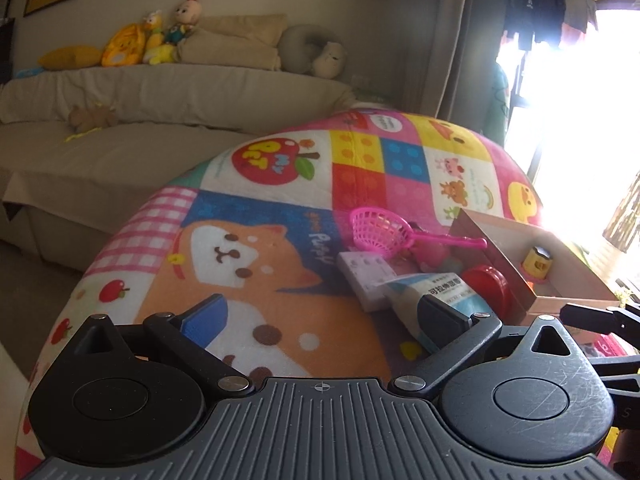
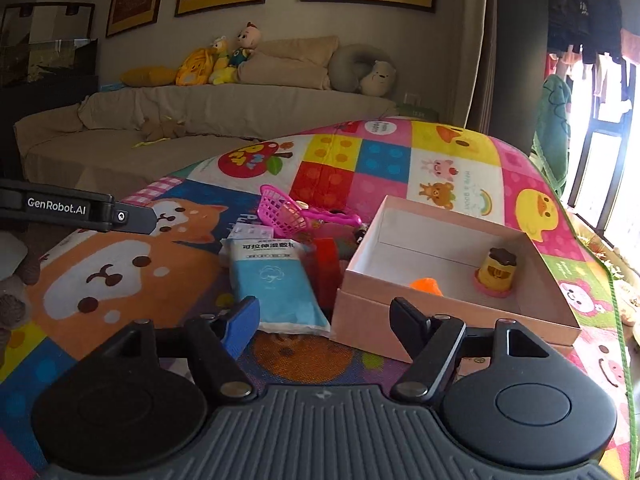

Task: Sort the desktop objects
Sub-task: 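Reach the right tool to the red round lid and grasp its rim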

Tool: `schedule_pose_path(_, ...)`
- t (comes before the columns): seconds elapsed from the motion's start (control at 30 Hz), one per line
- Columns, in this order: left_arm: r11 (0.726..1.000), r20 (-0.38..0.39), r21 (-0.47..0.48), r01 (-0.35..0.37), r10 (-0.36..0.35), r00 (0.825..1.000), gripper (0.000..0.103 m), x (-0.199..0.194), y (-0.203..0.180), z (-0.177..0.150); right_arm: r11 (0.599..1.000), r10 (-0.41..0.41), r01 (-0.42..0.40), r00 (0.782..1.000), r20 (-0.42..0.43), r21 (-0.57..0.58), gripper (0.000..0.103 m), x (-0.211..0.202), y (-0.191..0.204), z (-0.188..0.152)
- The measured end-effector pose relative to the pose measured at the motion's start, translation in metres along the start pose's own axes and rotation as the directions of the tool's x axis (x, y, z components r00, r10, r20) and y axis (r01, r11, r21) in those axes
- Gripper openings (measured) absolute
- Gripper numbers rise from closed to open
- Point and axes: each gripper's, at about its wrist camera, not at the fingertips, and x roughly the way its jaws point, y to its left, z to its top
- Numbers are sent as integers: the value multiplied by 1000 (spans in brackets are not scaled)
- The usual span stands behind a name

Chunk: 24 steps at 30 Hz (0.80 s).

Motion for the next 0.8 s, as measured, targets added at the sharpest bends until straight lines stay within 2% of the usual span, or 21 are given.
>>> schedule_pose_path(0.17,1000,8,-22,-15,15,1000,103,-5,9,0,998,51,-53,998,-33,-40,73,35,23,19)
schedule_pose_path(0.27,999,23,-36,-27,28,999,103,-9,15,4,996,43,-46,998,-51,-76,73,55,31,27)
schedule_pose_path(0.47,998,20,-46,-33,34,999,103,-8,17,7,996,73,-79,990,-122,-43,74,77,34,23)
schedule_pose_path(0.5,999,19,-44,-31,32,999,103,-8,16,7,993,106,-111,987,-123,-42,74,72,35,21)
schedule_pose_path(0.57,999,16,-41,-31,31,999,103,-6,15,6,961,270,-276,954,-131,-24,72,50,32,20)
schedule_pose_path(0.6,999,15,-42,-29,30,999,103,-6,15,6,946,317,-322,941,-118,-34,70,37,32,20)
schedule_pose_path(0.63,999,14,-43,-28,29,999,103,-6,15,5,944,318,-324,944,-89,-59,69,26,32,19)
schedule_pose_path(0.67,999,13,-44,-28,28,1000,103,-5,14,4,952,282,-285,958,-42,-107,69,13,34,19)
schedule_pose_path(0.73,998,7,-49,-26,26,1000,103,-4,14,3,970,178,-172,984,24,-170,68,2,35,19)
schedule_pose_path(0.77,998,3,-52,-24,24,1000,103,-4,14,2,975,98,-84,994,57,-208,63,2,37,19)
schedule_pose_path(0.8,998,0,-53,-21,21,1000,103,-4,14,1,972,54,-38,997,59,-232,56,6,37,18)
